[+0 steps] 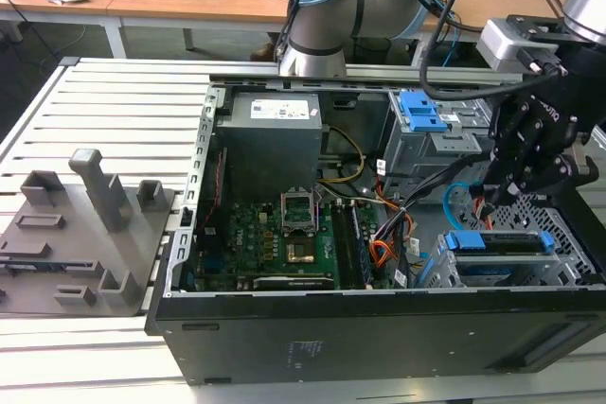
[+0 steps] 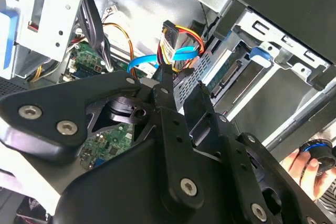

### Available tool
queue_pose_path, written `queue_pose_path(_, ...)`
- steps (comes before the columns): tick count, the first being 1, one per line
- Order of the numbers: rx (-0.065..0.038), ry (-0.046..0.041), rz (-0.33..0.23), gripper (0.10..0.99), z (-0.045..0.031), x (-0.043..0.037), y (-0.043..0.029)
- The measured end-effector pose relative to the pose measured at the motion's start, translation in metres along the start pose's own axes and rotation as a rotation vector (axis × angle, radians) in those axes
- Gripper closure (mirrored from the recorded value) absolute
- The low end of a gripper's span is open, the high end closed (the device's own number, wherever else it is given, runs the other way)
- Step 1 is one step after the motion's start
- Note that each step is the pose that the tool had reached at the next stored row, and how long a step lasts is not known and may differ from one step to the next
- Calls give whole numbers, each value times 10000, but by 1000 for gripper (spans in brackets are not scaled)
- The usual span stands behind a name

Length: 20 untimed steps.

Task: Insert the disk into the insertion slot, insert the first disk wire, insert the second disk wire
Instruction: 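Insert the first disk wire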

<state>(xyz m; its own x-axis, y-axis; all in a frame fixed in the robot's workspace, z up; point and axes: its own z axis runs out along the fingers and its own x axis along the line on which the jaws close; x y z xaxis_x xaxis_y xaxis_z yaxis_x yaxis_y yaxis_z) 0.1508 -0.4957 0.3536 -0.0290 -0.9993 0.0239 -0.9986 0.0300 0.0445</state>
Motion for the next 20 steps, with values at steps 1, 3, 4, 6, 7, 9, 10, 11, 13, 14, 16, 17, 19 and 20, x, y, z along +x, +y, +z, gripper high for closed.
queue_pose_path(1, 1, 24, 1, 725, 2, 0, 0)
queue_pose_path(3, 2, 72, 3, 725, 27, 0, -2)
queue_pose_path(4, 2, 78, 3, 725, 27, 0, -2)
queue_pose_path(6, 3, 88, 4, 737, 28, -1, -2)
queue_pose_path(7, 3, 91, 4, 804, 28, 0, -2)
queue_pose_path(9, 3, 99, 5, 867, 28, -1, -2)
queue_pose_path(10, 3, 103, 5, 914, 28, 0, -2)
queue_pose_path(11, 3, 106, 4, 914, 28, 0, -2)
queue_pose_path(13, 3, 115, 5, 914, 28, -1, -2)
queue_pose_path(14, 3, 119, 5, 914, 28, 0, -2)
queue_pose_path(16, 3, 122, 5, 914, 28, -1, -3)
queue_pose_path(17, -4, 123, 4, 914, 27, -5, -34)
queue_pose_path(19, -24, 124, 4, 914, 24, -9, -82)
queue_pose_path(20, -24, 124, 5, 914, 24, -2, -82)
